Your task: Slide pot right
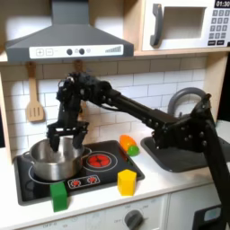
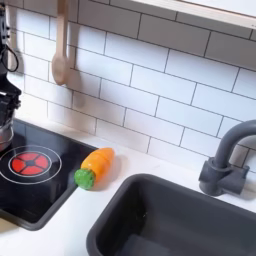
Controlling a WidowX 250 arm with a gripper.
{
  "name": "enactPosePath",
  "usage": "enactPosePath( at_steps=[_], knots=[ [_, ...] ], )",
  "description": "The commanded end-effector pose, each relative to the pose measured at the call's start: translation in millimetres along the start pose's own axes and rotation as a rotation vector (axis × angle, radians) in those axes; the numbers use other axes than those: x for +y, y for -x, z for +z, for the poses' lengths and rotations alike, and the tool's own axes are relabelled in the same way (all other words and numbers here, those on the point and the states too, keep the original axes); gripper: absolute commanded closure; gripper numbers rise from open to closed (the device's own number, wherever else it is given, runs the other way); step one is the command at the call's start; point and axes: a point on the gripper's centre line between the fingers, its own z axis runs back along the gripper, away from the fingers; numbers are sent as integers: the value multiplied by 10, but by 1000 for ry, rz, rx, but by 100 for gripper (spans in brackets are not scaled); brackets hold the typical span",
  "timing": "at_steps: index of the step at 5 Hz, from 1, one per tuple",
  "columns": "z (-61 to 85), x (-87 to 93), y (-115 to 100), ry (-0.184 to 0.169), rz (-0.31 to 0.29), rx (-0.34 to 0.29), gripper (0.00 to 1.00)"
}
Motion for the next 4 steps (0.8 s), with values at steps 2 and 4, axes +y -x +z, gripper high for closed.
enactPosePath(
  at_steps=[2,4],
  knots=[
    [-120,-21,26,9,-23,32,0],
    [-167,-142,126,40,-59,55,0]
  ],
)
